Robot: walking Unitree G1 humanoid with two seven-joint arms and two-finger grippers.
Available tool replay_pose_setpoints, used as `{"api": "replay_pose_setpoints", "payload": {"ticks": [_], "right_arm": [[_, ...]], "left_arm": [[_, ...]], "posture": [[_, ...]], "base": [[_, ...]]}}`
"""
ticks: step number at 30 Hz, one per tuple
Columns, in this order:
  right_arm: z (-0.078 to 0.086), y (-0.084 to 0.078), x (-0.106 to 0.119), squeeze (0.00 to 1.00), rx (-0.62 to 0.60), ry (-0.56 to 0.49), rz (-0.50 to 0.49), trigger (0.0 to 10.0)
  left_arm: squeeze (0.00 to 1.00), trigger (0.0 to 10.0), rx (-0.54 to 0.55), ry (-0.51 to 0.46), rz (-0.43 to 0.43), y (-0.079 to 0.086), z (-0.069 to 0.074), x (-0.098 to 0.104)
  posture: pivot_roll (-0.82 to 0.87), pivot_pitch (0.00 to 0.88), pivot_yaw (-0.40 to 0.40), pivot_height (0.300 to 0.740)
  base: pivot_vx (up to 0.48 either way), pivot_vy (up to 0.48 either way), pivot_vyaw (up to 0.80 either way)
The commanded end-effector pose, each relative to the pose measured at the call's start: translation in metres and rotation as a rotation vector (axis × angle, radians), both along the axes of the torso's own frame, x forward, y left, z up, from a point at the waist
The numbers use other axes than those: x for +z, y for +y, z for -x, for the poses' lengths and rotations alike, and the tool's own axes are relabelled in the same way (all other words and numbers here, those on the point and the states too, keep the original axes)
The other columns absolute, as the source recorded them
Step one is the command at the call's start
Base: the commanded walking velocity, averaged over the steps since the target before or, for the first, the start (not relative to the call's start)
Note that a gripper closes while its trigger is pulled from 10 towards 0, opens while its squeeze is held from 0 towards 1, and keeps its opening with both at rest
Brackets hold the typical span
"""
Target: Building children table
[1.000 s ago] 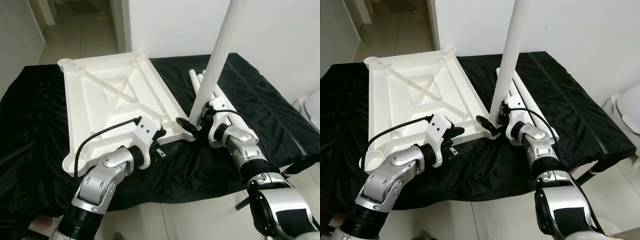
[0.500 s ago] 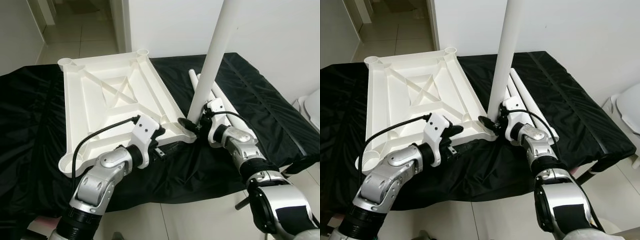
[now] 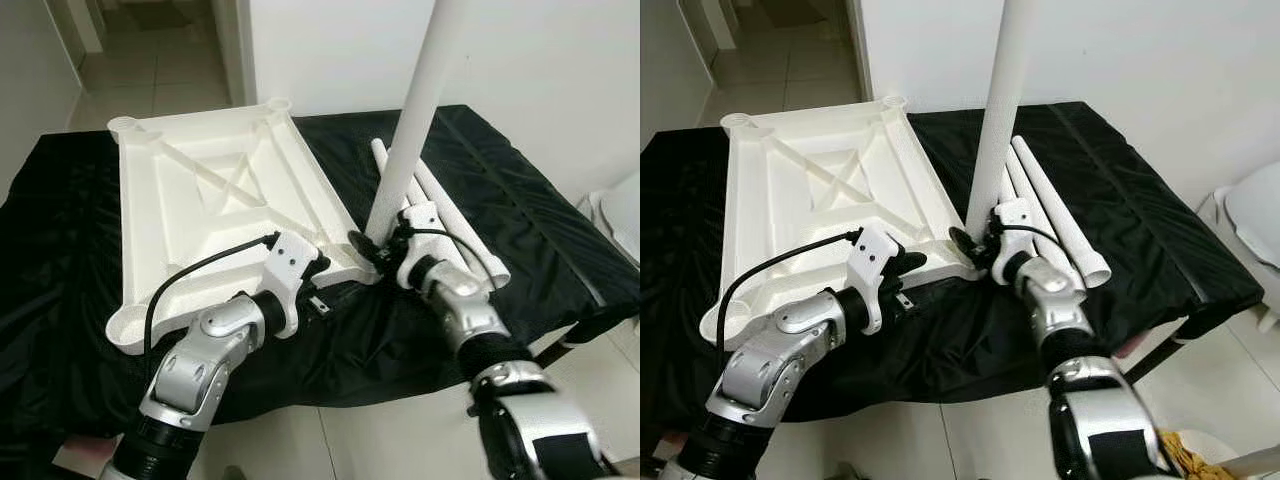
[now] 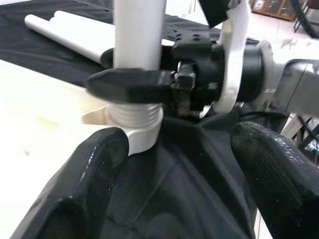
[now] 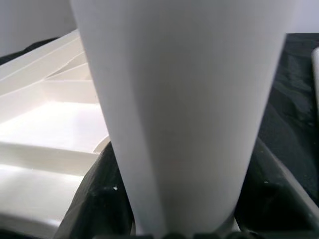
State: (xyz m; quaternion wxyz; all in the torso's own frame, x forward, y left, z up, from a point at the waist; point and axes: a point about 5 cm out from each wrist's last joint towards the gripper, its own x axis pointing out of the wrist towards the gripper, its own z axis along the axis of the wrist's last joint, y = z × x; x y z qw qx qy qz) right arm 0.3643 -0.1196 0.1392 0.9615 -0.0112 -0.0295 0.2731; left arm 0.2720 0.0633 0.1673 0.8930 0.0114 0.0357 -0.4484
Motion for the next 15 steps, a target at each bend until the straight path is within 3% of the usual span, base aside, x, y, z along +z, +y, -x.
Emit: {"api": "replay_pose_setpoints", "payload": {"ticks": [1, 5, 8, 12, 15], "right_arm": [[0.0011, 0.0078, -0.0014, 0.00, -0.047, 0.019, -0.028, 10.0], [0.0014, 0.0133, 0.0004, 0.00, -0.180, 0.042, -0.118, 10.0], [0.0013, 0.0135, 0.0004, 0.00, -0.195, 0.048, -0.130, 10.0], [0.0020, 0.0132, -0.0019, 0.00, -0.445, 0.064, -0.202, 10.0], [0.0029, 0.0133, -0.0011, 0.00, -0.535, 0.044, -0.185, 10.0]], "left_arm": [[0.00, 10.0, 0.029, 0.005, -0.007, -0.0001, -0.0029, -0.0005], [0.00, 10.0, 0.025, 0.005, -0.007, -0.0013, -0.0034, -0.0006], [0.00, 10.0, 0.025, 0.005, -0.007, -0.0015, -0.0034, -0.0007], [0.00, 10.0, 0.017, 0.007, -0.003, -0.0036, -0.0031, -0.0010], [0.00, 10.0, 0.016, 0.008, -0.003, -0.0038, -0.0031, -0.0011]], "posture": [[-0.04, 0.019, 0.004, 0.740], [-0.05, 0.020, 0.005, 0.740], [-0.05, 0.020, 0.005, 0.740], [-0.06, 0.022, 0.008, 0.740], [-0.06, 0.024, 0.010, 0.740]], "base": [[0.000, 0.000, 0.00], [0.000, 0.000, 0.00], [0.000, 0.000, 0.00], [0.000, 0.000, 0.00], [0.000, 0.000, 0.00]]}}
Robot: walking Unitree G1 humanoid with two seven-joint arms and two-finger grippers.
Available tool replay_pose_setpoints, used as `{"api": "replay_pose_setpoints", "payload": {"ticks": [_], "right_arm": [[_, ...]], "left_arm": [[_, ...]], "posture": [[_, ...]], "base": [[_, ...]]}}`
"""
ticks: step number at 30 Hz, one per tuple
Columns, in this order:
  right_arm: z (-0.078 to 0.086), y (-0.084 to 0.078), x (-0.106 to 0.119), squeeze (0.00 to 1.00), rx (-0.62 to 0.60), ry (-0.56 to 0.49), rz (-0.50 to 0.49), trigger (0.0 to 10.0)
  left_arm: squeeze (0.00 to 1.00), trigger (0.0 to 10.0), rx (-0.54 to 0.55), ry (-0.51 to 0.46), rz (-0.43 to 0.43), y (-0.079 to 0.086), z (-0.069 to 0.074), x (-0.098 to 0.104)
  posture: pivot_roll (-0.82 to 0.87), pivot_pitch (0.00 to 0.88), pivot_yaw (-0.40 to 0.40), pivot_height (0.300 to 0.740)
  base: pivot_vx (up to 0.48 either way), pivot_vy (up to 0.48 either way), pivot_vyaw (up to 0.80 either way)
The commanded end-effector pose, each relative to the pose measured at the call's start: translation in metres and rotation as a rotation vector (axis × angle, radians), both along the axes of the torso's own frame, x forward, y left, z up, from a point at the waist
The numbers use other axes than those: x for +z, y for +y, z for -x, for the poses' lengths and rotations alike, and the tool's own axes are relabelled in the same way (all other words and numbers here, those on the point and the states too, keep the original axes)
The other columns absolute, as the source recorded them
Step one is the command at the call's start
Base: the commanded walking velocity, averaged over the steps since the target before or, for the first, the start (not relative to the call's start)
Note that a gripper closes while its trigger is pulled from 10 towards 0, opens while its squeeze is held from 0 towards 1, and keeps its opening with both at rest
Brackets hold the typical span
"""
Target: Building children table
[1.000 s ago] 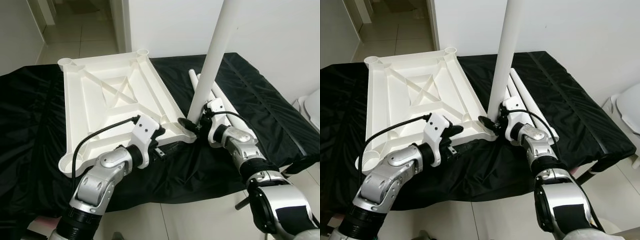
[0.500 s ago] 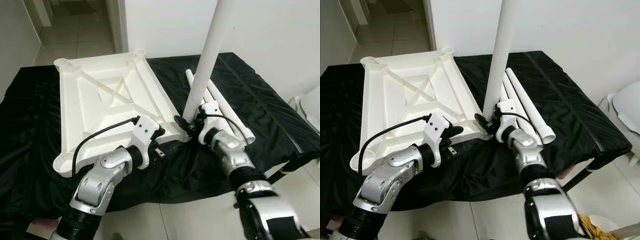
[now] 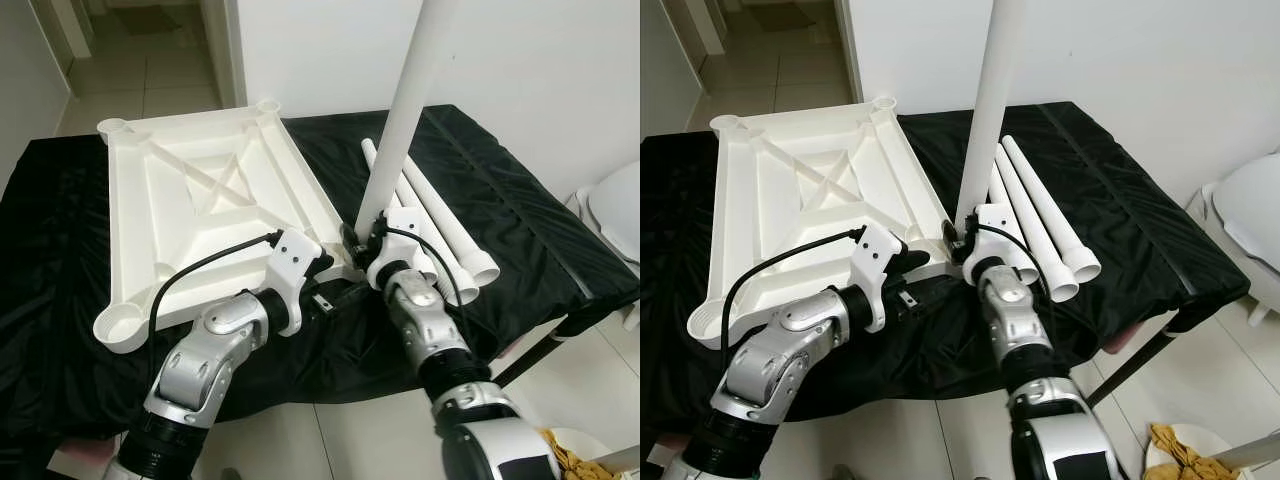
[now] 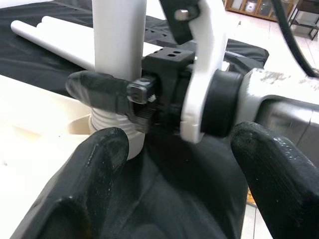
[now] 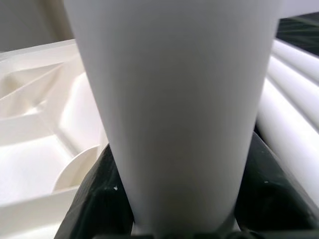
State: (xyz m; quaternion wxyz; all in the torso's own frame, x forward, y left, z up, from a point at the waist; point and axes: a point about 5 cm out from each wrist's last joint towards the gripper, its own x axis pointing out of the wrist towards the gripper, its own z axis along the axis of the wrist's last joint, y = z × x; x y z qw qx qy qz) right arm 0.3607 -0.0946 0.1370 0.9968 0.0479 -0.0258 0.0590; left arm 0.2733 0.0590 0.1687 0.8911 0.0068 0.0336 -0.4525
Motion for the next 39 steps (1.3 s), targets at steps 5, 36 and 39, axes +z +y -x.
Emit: {"api": "replay_pose_setpoints", "payload": {"ticks": [5, 36, 39], "right_arm": [[0.002, -0.005, 0.004, 0.00, -0.200, -0.013, -0.042, 10.0], [0.014, -0.018, 0.017, 0.00, 0.238, -0.109, -0.041, 10.0], [0.016, -0.023, 0.017, 0.00, 0.321, -0.118, 0.009, 10.0]], "left_arm": [[0.00, 10.0, 0.024, 0.007, -0.014, 0.001, -0.002, -0.003], [0.00, 10.0, 0.041, 0.012, -0.012, 0.003, 0.003, -0.006], [0.00, 10.0, 0.040, 0.012, -0.014, 0.003, 0.003, -0.006]], "posture": [[-0.05, 0.025, 0.007, 0.740], [-0.04, 0.014, -0.019, 0.740], [-0.04, 0.014, -0.019, 0.740]], "base": [[0.000, 0.000, 0.00], [0.000, 0.000, 0.00], [0.000, 0.000, 0.00]]}}
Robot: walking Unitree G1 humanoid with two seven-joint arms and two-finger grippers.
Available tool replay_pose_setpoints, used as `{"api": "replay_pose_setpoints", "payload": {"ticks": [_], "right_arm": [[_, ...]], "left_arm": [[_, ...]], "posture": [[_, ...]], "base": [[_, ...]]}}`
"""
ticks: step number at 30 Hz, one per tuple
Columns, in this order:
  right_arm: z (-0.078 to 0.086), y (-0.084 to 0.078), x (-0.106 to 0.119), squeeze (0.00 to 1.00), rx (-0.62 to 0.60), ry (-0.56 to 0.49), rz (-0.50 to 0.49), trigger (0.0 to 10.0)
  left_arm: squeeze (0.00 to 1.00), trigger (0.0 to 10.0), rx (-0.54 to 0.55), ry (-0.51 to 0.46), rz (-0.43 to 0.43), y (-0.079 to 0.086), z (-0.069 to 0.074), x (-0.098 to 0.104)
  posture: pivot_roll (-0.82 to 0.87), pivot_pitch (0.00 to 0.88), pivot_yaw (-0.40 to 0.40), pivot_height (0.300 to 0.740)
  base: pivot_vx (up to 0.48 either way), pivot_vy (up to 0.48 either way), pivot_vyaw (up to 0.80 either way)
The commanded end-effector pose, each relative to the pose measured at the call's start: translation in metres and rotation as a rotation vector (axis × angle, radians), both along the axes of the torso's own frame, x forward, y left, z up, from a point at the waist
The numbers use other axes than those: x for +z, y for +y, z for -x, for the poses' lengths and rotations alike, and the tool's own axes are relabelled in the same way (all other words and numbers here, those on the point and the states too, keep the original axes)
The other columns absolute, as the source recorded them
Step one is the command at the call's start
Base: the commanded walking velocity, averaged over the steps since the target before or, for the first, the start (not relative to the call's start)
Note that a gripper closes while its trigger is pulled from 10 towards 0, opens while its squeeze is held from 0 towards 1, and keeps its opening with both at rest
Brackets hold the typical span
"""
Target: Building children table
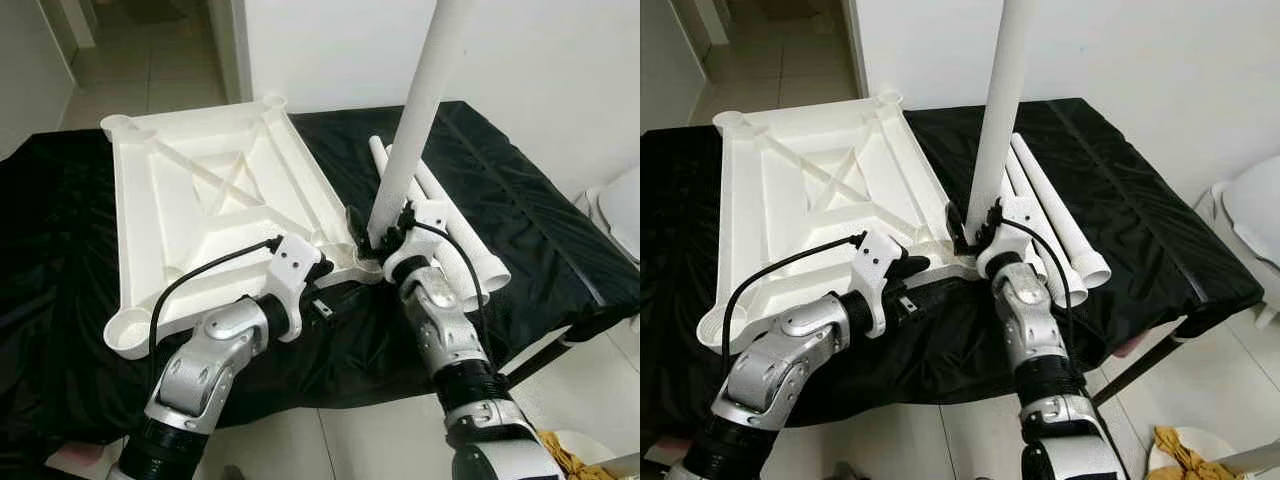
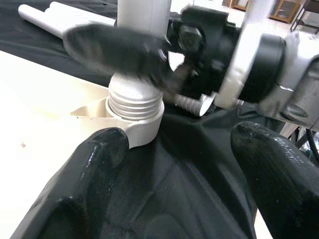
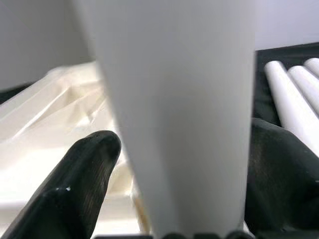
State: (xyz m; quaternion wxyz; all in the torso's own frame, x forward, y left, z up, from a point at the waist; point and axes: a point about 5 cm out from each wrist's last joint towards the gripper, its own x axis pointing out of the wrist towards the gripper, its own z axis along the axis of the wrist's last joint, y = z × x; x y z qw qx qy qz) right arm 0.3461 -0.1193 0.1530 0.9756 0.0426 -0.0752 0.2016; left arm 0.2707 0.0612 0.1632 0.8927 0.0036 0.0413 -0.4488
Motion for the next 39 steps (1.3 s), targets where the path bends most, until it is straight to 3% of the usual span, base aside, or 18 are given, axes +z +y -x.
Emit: {"api": "replay_pose_setpoints", "payload": {"ticks": [1, 9, 23, 30, 31, 36, 37, 39], "right_arm": [[0.002, -0.002, 0.000, 0.00, 0.070, -0.009, 0.022, 10.0], [-0.002, -0.030, 0.001, 0.00, 0.188, -0.016, 0.099, 10.0], [-0.008, -0.034, 0.001, 0.00, 0.360, 0.011, 0.183, 10.0], [-0.012, -0.033, -0.002, 0.00, 0.338, 0.025, 0.199, 10.0], [-0.014, -0.033, -0.003, 0.00, 0.327, 0.031, 0.200, 8.4], [-0.015, -0.033, -0.003, 0.00, 0.319, 0.033, 0.201, 8.1], [-0.016, -0.033, -0.004, 0.00, 0.305, 0.043, 0.197, 2.6], [-0.016, -0.033, -0.004, 0.00, 0.305, 0.043, 0.197, 2.6]], "left_arm": [[0.00, 10.0, 0.031, -0.004, -0.015, 0.002, 0.000, -0.001], [0.00, 10.0, 0.019, -0.007, -0.020, 0.001, -0.001, 0.000], [0.00, 10.0, 0.020, -0.013, -0.028, 0.004, -0.001, 0.001], [0.00, 10.0, 0.024, -0.013, -0.028, 0.005, -0.001, 0.002], [0.00, 10.0, 0.025, -0.013, -0.029, 0.005, -0.001, 0.002], [0.00, 10.0, 0.027, -0.013, -0.029, 0.005, -0.002, 0.002], [0.00, 10.0, 0.028, -0.012, -0.029, 0.005, -0.002, 0.002], [0.00, 10.0, 0.028, -0.012, -0.029, 0.005, -0.002, 0.002]], "posture": [[-0.04, 0.011, -0.017, 0.740], [-0.05, 0.000, -0.008, 0.740], [-0.04, 0.000, 0.002, 0.740], [-0.03, 0.002, 0.005, 0.740], [-0.03, 0.003, 0.008, 0.740], [-0.03, 0.003, 0.008, 0.740], [-0.03, 0.009, 0.008, 0.740], [-0.03, 0.009, 0.008, 0.740]], "base": [[0.000, 0.000, 0.00], [0.000, 0.000, 0.00], [0.000, 0.000, 0.00], [0.000, 0.000, 0.00], [0.000, 0.000, 0.00], [0.000, 0.000, 0.00], [0.000, 0.000, 0.00], [0.000, 0.000, 0.00]]}}
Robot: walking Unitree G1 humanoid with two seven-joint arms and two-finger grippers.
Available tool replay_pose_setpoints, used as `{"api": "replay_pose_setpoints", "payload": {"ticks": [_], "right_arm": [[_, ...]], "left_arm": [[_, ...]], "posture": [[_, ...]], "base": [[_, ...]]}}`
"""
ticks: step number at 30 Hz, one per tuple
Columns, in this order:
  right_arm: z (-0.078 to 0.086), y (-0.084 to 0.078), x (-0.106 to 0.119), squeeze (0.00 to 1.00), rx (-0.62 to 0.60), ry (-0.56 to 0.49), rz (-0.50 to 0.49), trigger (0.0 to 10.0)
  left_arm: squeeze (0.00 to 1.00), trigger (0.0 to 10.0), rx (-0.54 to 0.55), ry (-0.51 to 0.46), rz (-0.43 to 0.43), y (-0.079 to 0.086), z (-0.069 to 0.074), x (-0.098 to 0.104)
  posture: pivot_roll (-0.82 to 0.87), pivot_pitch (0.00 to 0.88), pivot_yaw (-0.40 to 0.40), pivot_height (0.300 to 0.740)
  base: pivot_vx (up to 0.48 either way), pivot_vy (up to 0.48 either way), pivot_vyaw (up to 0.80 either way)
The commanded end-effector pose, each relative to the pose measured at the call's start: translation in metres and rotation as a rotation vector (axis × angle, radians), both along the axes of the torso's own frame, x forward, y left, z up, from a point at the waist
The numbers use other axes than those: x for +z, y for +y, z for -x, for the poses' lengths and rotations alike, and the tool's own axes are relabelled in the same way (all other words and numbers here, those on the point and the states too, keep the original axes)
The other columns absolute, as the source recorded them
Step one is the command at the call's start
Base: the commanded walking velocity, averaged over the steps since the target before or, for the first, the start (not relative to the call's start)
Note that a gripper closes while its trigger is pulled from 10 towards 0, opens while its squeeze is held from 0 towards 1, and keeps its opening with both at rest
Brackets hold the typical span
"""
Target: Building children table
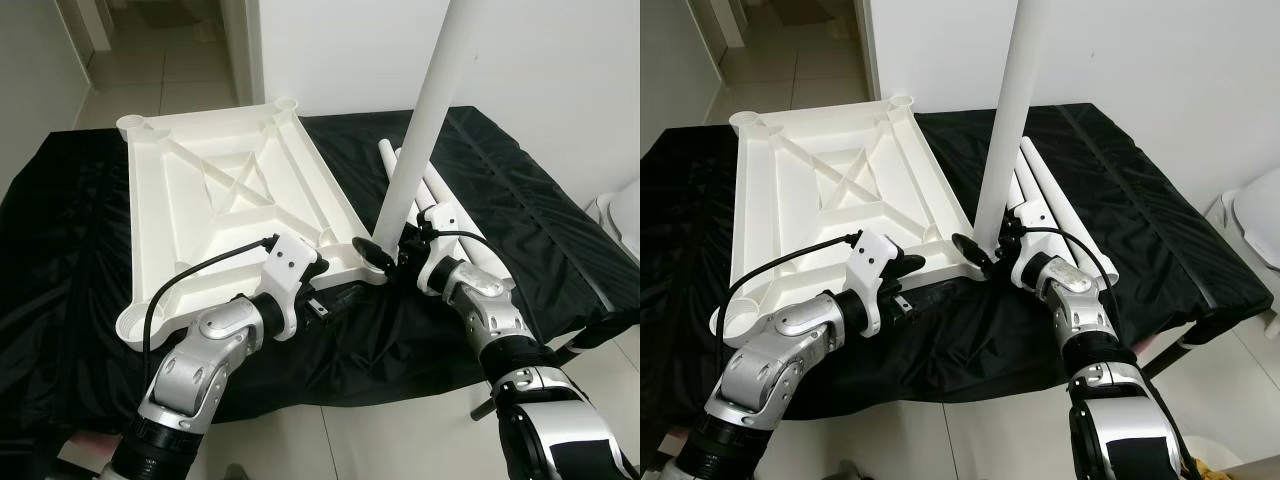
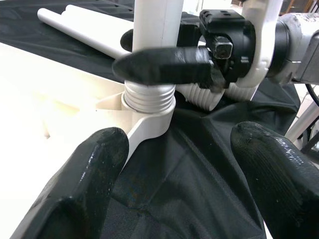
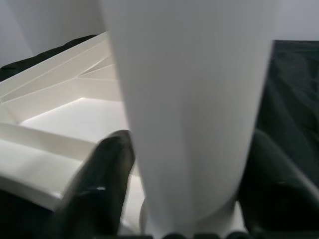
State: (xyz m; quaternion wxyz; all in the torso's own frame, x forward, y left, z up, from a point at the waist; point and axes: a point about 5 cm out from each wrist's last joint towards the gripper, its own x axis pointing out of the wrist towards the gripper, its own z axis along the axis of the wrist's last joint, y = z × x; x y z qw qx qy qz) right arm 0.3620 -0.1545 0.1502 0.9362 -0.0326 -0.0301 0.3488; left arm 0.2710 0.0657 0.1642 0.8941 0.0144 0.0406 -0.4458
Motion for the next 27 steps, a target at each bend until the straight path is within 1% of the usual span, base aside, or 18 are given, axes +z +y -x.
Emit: {"api": "replay_pose_setpoints", "payload": {"ticks": [1, 13, 14, 16, 17, 19, 20, 21, 22, 24, 26, 27], "right_arm": [[-0.001, 0.002, -0.001, 0.00, -0.001, 0.007, 0.012, 0.0], [0.000, 0.003, -0.006, 0.00, -0.004, 0.017, 0.001, 0.0], [0.001, 0.004, -0.008, 0.00, -0.013, 0.017, 0.006, 3.1], [0.001, 0.004, -0.008, 0.00, -0.013, 0.017, 0.006, 3.1], [0.002, 0.005, -0.011, 0.00, -0.030, 0.022, 0.008, 10.0], [0.002, 0.005, -0.013, 0.00, -0.046, 0.030, 0.009, 10.0], [0.001, 0.006, -0.015, 0.00, -0.101, 0.033, 0.000, 10.0], [0.001, 0.006, -0.015, 0.00, -0.101, 0.033, 0.000, 10.0], [0.000, 0.009, -0.015, 0.00, -0.159, 0.030, -0.015, 10.0], [0.000, 0.009, -0.015, 0.00, -0.159, 0.030, -0.015, 10.0], [0.000, 0.012, -0.015, 0.00, -0.225, 0.024, -0.035, 10.0], [0.000, 0.012, -0.015, 0.00, -0.225, 0.024, -0.035, 10.0]], "left_arm": [[0.00, 10.0, 0.024, 0.000, -0.009, 0.001, -0.002, 0.001], [0.00, 10.0, 0.025, 0.007, 0.003, -0.002, -0.002, -0.001], [0.00, 10.0, 0.025, 0.008, 0.005, -0.003, -0.002, -0.001], [0.00, 10.0, 0.025, 0.008, 0.005, -0.003, -0.002, -0.001], [0.00, 10.0, 0.024, 0.008, 0.006, -0.003, -0.002, -0.002], [0.00, 10.0, 0.024, 0.009, 0.007, -0.004, -0.002, -0.002], [0.00, 10.0, 0.024, 0.010, 0.008, -0.004, -0.002, -0.002], [0.00, 10.0, 0.024, 0.010, 0.008, -0.004, -0.002, -0.002], [0.00, 10.0, 0.023, 0.010, 0.008, -0.004, -0.002, -0.002], [0.00, 10.0, 0.023, 0.010, 0.008, -0.004, -0.002, -0.002], [0.00, 10.0, 0.023, 0.010, 0.008, -0.004, -0.002, -0.002], [0.00, 10.0, 0.023, 0.010, 0.008, -0.004, -0.002, -0.002]], "posture": [[-0.03, 0.011, 0.006, 0.740], [-0.04, 0.013, -0.009, 0.740], [-0.04, 0.012, -0.013, 0.740], [-0.04, 0.012, -0.013, 0.740], [-0.04, 0.013, -0.013, 0.740], [-0.04, 0.013, -0.013, 0.740], [-0.04, 0.013, -0.014, 0.740], [-0.04, 0.013, -0.014, 0.740], [-0.04, 0.014, -0.012, 0.740], [-0.04, 0.014, -0.012, 0.740], [-0.04, 0.015, -0.011, 0.740], [-0.04, 0.015, -0.011, 0.740]], "base": [[0.000, 0.000, 0.00], [0.000, 0.000, 0.00], [0.000, 0.000, 0.00], [0.000, 0.000, 0.00], [0.000, 0.000, 0.00], [0.000, 0.000, 0.00], [0.000, 0.000, 0.00], [0.000, 0.000, 0.00], [0.000, 0.000, 0.00], [0.000, 0.000, 0.00], [0.000, 0.000, 0.00], [0.000, 0.000, 0.00]]}}
